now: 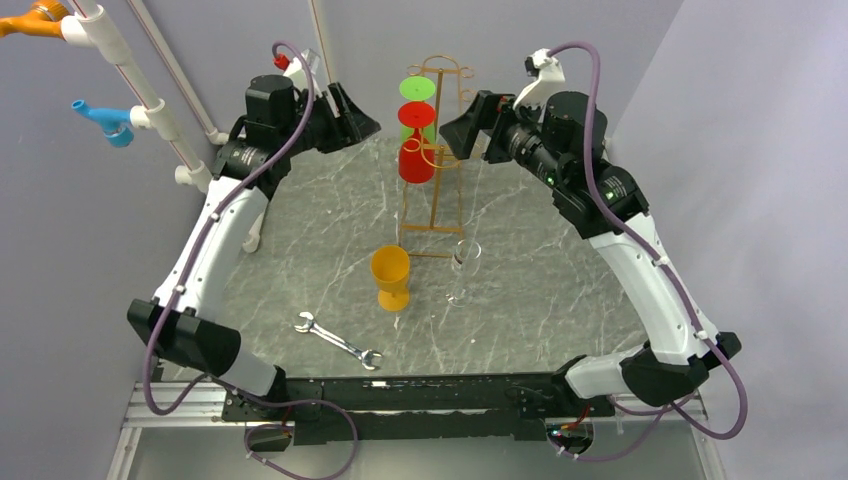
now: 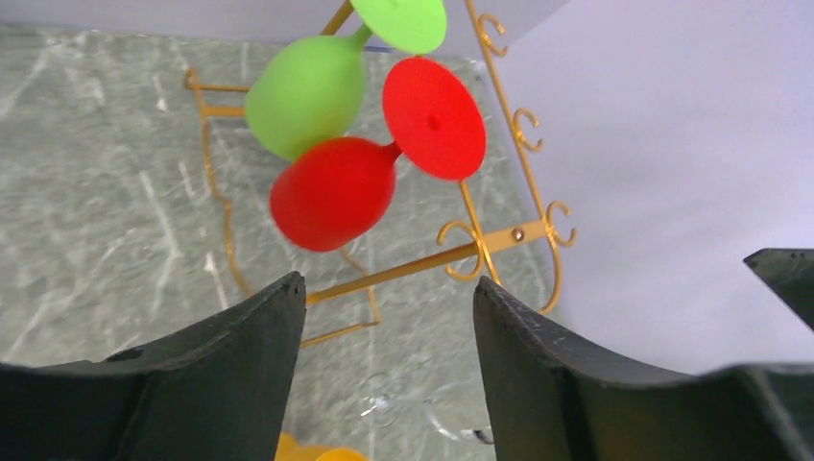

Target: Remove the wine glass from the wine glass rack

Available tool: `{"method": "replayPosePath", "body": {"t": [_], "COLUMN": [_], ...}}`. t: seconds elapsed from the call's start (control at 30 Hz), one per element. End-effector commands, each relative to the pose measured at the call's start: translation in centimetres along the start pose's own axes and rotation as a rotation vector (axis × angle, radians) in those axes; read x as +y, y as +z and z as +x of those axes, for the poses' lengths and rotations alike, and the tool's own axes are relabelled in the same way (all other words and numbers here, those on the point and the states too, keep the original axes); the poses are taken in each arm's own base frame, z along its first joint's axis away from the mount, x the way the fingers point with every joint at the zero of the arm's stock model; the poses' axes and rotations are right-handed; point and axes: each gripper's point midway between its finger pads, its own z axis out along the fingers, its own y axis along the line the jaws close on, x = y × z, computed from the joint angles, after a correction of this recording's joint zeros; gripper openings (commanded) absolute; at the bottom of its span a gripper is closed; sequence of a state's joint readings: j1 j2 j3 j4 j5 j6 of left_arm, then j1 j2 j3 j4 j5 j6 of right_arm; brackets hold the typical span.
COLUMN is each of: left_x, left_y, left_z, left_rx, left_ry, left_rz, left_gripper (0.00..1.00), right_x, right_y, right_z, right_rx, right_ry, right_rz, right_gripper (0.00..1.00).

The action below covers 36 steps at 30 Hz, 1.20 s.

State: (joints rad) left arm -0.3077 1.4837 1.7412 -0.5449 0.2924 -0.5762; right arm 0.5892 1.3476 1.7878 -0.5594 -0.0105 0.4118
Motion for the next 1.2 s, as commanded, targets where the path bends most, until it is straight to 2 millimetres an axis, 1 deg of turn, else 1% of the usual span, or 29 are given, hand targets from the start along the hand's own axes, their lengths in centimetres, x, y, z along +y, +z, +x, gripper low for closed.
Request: {"method": "replayPosePath", "body": {"t": [0.0, 0.17, 0.27, 0.37, 0.5, 0.63, 0.87, 0.97, 1.17], "left_x": [-2.5, -1.9, -1.5, -1.7, -1.1, -1.5, -0.6, -0.7, -0.9], "left_y": [0.9, 2.2, 2.8, 3.4, 4.7, 5.4, 7.4, 7.9, 8.4], "left_z": [-2.6, -3.0, -2.7, -2.4, -1.7, -2.2, -1.7, -1.7, -1.5], "left_rx": [-0.054, -0.053, -0.043, -0.038, -0.011, -0.026, 0.006, 0.011, 0.011], "left_ry": [-0.101, -0.150, -0.163, -0.168, -0.180, -0.174, -0.206, -0.216, -0.230], "left_rz": [0.187, 0.290, 0.315, 0.361, 0.368, 0.417, 0.417, 0.440, 0.465], "left_gripper": [0.66, 0.58, 0.54, 0.54, 0.53, 0.49, 0.42, 0.42, 0.43], "right_x": [-0.1, -0.6, -0.6, -0.5, -0.6, -0.8, -1.1, -1.4, -1.6], "right_y": [-0.2, 0.5, 0.6, 1.0, 1.4, 1.6, 1.6, 1.7, 1.7], "right_z": [-1.2, -1.8, -2.0, -1.7, -1.6, -1.9, -2.3, -2.4, -2.3], "right_rx": [-0.011, -0.017, -0.018, -0.010, 0.001, -0.010, -0.021, -0.023, -0.020], "right_ry": [0.046, 0.052, 0.053, 0.053, 0.039, 0.024, 0.008, 0.004, 0.000], "right_rz": [-0.017, -0.016, -0.023, -0.038, -0.038, -0.029, -0.024, -0.019, -0.021], "right_gripper": [1.00, 1.00, 1.00, 1.00, 1.00, 1.00, 1.00, 1.00, 1.00]}}
